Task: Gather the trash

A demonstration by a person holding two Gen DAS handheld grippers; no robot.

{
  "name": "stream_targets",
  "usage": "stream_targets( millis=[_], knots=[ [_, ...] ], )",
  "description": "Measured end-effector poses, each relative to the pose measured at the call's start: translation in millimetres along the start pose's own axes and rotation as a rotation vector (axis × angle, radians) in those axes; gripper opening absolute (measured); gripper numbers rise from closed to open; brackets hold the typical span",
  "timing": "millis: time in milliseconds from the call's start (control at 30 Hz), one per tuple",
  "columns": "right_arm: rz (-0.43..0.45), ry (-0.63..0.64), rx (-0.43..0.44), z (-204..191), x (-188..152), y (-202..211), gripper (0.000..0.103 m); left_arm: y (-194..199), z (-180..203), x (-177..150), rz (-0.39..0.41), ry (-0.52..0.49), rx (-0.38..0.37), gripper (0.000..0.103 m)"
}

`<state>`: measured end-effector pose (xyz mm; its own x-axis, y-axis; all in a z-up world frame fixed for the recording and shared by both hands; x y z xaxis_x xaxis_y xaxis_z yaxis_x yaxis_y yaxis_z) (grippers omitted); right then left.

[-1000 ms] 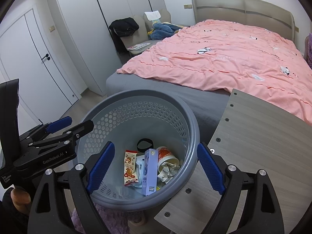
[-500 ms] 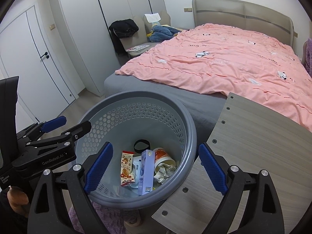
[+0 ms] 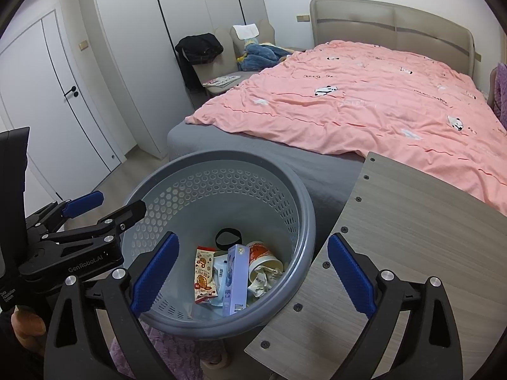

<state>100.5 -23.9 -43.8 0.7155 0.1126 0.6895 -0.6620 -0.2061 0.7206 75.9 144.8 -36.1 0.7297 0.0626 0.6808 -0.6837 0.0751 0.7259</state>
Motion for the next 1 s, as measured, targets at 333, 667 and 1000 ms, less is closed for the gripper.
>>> stream_targets(
  millis=[333, 667, 1000],
  knots=[
    [0.001, 0.001, 0.001, 0.0, -0.1, 0.1, 0.094, 0.0, -2.3, 0.1, -0.006, 0.0, -0.001, 0.082],
    [0.001, 0.001, 0.0, -0.7, -0.4, 0.1, 0.095, -1.4, -3.3, -1.4, -0.015, 0.009, 0.012, 0.082],
    [0.001, 0.001, 0.001, -0.3, -0.5, 0.1, 0.095, -1.6, -4.4, -1.4, -0.016, 0.014, 0.027, 0.082]
  ],
)
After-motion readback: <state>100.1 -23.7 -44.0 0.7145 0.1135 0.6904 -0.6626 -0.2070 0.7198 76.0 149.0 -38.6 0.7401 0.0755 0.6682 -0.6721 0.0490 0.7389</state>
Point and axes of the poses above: each gripper's, at about its wrist camera, not at the fingertips, and y roughly against the way its jaws point, z to its right, x to its top, the point moved 5 cm from there along -y, roughly the way its jaws point, and after that the axes turned 11 degrees about -x, right-handed, at the moved point
